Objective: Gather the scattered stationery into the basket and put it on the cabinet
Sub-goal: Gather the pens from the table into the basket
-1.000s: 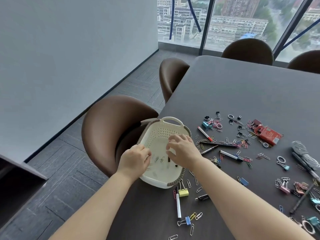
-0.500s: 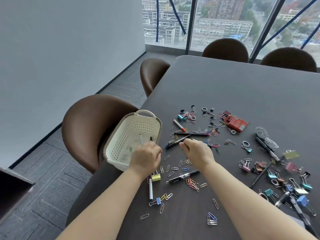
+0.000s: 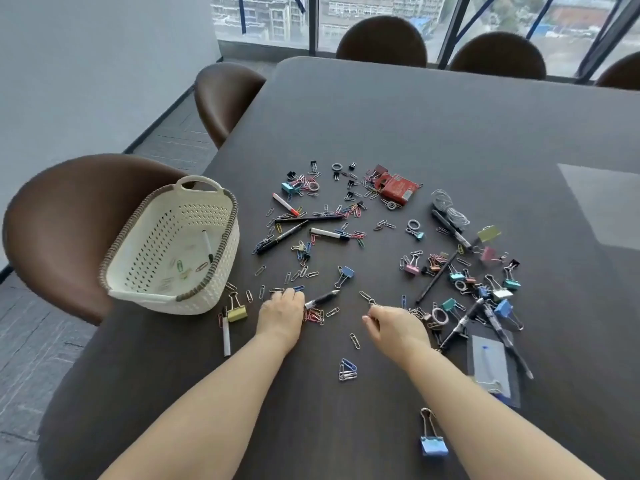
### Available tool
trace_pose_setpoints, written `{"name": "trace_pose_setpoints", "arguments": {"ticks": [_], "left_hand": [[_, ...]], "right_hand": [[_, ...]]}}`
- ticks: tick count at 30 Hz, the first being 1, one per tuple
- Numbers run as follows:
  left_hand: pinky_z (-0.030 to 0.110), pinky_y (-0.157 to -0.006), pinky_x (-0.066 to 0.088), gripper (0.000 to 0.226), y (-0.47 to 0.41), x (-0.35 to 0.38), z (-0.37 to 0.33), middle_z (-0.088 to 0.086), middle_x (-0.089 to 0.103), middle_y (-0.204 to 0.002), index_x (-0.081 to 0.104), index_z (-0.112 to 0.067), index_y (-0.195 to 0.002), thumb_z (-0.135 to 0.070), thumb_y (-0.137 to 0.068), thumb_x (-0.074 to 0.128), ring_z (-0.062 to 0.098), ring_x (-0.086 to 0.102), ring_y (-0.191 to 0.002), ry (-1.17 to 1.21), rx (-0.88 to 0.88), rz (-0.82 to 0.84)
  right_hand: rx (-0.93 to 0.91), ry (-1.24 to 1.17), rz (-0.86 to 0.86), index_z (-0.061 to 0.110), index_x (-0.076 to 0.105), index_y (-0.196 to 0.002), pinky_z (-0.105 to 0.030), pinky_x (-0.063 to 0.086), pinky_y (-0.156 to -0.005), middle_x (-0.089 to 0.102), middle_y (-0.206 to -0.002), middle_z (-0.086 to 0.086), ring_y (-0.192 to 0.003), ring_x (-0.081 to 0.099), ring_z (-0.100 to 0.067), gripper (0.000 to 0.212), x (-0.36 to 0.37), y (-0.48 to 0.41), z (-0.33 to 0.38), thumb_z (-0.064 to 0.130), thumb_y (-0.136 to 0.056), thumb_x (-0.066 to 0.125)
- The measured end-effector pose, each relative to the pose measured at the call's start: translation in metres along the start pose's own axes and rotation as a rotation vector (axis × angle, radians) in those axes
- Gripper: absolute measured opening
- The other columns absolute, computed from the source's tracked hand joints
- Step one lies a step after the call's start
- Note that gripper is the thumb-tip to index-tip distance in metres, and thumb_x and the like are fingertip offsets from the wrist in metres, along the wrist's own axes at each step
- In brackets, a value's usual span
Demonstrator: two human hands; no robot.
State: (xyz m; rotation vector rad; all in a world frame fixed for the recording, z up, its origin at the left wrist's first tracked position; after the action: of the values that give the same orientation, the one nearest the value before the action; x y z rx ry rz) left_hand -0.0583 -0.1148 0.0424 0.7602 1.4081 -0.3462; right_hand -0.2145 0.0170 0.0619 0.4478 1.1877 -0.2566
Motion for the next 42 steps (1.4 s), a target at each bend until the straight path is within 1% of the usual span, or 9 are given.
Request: {"name": "trace_pose_setpoints", "arguments": {"ticks": [5,9,14,18,21,28,33,38,42], "left_hand": [[0.034,-0.087,0.042,0.023,0.002,0.003,-0.038,0.005,0.045,-0.12,0.039,-0.014,-0.115,-0.008,-0.093,0.037,0.023,0.046,-0.112,0.086,0.012,0.003],[0.035,-0.091,0.041,0.052,0.003,0.001,-0.071,0.008,0.033,-0.13,0.024,-0.015,-0.139,0.0,-0.09,0.035,0.023,0.047,-0.114,0.168,0.062,-0.01],[0.034,-0.077,0.042,0.035,0.011,0.003,-0.098,0.008,0.036,-0.123,0.037,-0.012,-0.124,-0.003,-0.091,0.038,0.026,0.054,-0.1,0.252,0.046,-0.026],[0.033,-0.074,0.04,0.021,0.026,0.008,-0.089,0.006,0.043,-0.117,0.045,-0.01,-0.113,-0.014,-0.092,0.041,0.026,0.052,-0.099,0.333,-0.101,-0.093],[0.036,-0.081,0.043,0.021,0.039,0.012,-0.059,0.01,0.046,-0.115,0.049,-0.008,-0.108,-0.021,-0.092,0.047,0.027,0.048,-0.104,0.323,-0.228,-0.195],[0.035,-0.088,0.041,0.027,0.072,0.009,0.022,0.007,0.044,-0.124,0.05,-0.01,-0.115,-0.026,-0.093,0.046,0.024,0.041,-0.113,0.24,-0.494,-0.184],[0.035,-0.084,0.043,0.026,0.076,0.008,0.074,0.004,0.046,-0.125,0.047,-0.015,-0.117,-0.028,-0.096,0.039,0.023,0.043,-0.11,0.267,-0.519,-0.129],[0.036,-0.074,0.044,0.024,0.062,0.007,0.089,0.005,0.054,-0.112,0.047,-0.013,-0.107,-0.031,-0.092,0.05,0.025,0.055,-0.096,0.36,-0.471,-0.035],[0.034,-0.078,0.043,0.029,0.058,0.01,0.086,0.005,0.056,-0.117,0.046,-0.015,-0.116,-0.022,-0.089,0.052,0.024,0.055,-0.104,0.455,-0.536,0.006]], "right_hand": [[0.23,0.015,-0.132,0.012,0.051,-0.109,-0.036,0.043,-0.083,0.052,-0.116,-0.008,-0.107,0.048,-0.028,0.023,-0.008,0.019,-0.055,0.025,-0.091,0.047],[0.454,0.095,-0.015,0.015,0.041,-0.121,-0.037,0.042,-0.09,0.035,-0.131,-0.013,-0.119,0.035,-0.029,0.034,-0.014,0.03,-0.093,0.028,-0.091,0.049],[0.541,-0.041,-0.016,0.012,0.05,-0.114,-0.038,0.042,-0.089,0.04,-0.126,-0.014,-0.116,0.037,-0.03,0.03,-0.008,0.035,-0.116,0.031,-0.091,0.051],[0.444,0.003,-0.095,0.01,0.048,-0.105,-0.033,0.042,-0.082,0.051,-0.114,-0.011,-0.105,0.048,-0.027,0.017,-0.013,0.036,-0.12,0.011,-0.088,0.049],[0.293,-0.151,-0.169,0.008,0.044,-0.105,-0.034,0.039,-0.075,0.05,-0.107,-0.01,-0.096,0.053,-0.031,0.021,-0.024,0.029,-0.094,0.008,-0.085,0.048],[0.029,-0.231,0.106,0.009,0.043,-0.11,-0.037,0.041,-0.079,0.049,-0.115,-0.011,-0.099,0.055,-0.035,0.024,-0.011,0.008,0.017,0.011,-0.086,0.042],[0.054,-0.256,0.14,0.017,0.039,-0.117,-0.038,0.044,-0.08,0.053,-0.12,-0.009,-0.1,0.057,-0.034,0.026,0.013,0.004,0.05,0.015,-0.091,0.038],[0.108,-0.252,0.131,0.02,0.037,-0.121,-0.037,0.044,-0.079,0.054,-0.123,-0.008,-0.101,0.057,-0.034,0.031,0.024,0.0,0.06,0.015,-0.091,0.039],[0.134,-0.264,0.09,0.019,0.039,-0.118,-0.034,0.04,-0.071,0.057,-0.116,-0.007,-0.096,0.057,-0.033,0.028,0.028,-0.001,0.06,0.015,-0.091,0.039]]}}
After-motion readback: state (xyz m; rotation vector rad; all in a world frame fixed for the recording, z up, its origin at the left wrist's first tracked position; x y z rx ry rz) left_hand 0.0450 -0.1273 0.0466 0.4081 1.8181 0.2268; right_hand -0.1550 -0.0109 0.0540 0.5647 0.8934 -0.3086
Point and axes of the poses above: each hand's wrist, its own y-axis away from the middle knuckle, its own x-axis out of the palm, z = x × y, the point moved 1 cm from there along -y, towards the middle knuckle
